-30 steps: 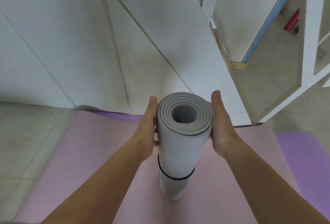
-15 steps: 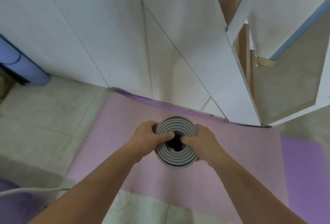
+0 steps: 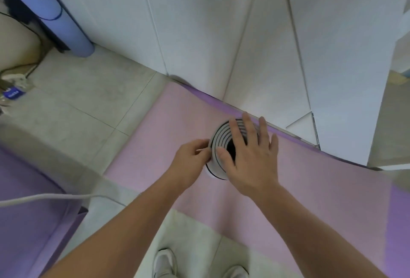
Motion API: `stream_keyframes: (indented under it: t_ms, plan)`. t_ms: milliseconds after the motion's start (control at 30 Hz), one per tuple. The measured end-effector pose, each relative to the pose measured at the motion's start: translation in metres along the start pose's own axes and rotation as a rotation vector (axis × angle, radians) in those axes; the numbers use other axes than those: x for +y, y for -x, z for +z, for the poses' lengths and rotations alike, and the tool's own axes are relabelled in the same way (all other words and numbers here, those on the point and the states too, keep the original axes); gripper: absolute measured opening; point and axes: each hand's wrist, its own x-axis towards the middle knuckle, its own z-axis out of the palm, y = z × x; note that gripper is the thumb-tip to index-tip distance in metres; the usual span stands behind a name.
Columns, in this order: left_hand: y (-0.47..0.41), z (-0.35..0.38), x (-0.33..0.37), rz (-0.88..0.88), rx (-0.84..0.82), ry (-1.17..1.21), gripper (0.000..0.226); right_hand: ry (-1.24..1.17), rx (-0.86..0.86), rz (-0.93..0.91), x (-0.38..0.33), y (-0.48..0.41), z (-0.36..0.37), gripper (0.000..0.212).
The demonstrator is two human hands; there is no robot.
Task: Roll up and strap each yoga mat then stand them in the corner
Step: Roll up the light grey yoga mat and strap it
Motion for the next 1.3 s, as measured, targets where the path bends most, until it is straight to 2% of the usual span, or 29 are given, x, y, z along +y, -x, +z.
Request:
stream_keyframes:
  t_ms: [100, 200, 367, 467, 567, 633, 700, 767, 833, 867, 933, 1067, 1300]
  plan:
    - [-0.008, -0.002, 0.003, 0.049, 0.032, -0.238, 0.025, 0.087, -0.021, -0.098, 0.0, -0.006, 0.005, 0.081]
    - [-0.015, -0.003, 0.009, 0.1, 0.146, -0.473, 0.027, 0.132, -0.038, -0.147, 0.0, -0.012, 0.007, 0.079]
    - [-0.01, 0.003, 0.014, 0.118, 0.248, -0.508, 0.026, 0.115, -0.059, -0.125, -0.003, -0.016, 0.009, 0.077]
    - [-0.009, 0.01, 0.025, 0.036, 0.183, -0.451, 0.028, 0.088, -0.11, -0.119, 0.005, -0.018, 0.004, 0.076]
    - [-0.012, 0.012, 0.045, -0.08, 0.077, -0.261, 0.037, 0.021, -0.12, -0.171, 0.016, -0.023, -0.004, 0.071]
    - [-0.011, 0.017, 0.054, -0.065, 0.036, -0.429, 0.037, -0.156, -0.111, -0.185, 0.021, -0.024, -0.008, 0.068]
    - [-0.01, 0.022, 0.057, -0.028, 0.067, -0.685, 0.038, -0.366, -0.031, -0.085, 0.024, -0.02, -0.012, 0.066]
    - [-0.009, 0.024, 0.055, -0.045, 0.115, -0.756, 0.033, -0.417, 0.007, 0.157, 0.033, -0.008, -0.013, 0.063]
    - [-0.006, 0.023, 0.054, -0.115, 0.143, -0.725, 0.031, -0.495, -0.172, 0.416, 0.04, 0.003, -0.015, 0.059]
    - [-0.003, 0.023, 0.053, -0.147, 0.139, -0.689, 0.031, -0.601, -0.242, 0.477, 0.039, 0.007, -0.015, 0.051]
    - [0.007, 0.023, 0.053, -0.199, 0.127, -0.569, 0.033, -0.713, -0.248, 0.496, 0.034, 0.013, -0.018, 0.04]
    - [0.046, 0.017, 0.058, -0.29, 0.26, -0.335, 0.038, -0.563, -0.241, 0.34, 0.012, 0.018, -0.044, 0.038]
    - [0.123, -0.048, 0.123, -0.267, 0.497, -0.085, 0.034, -0.38, -0.254, 0.1, -0.082, 0.003, -0.136, 0.042]
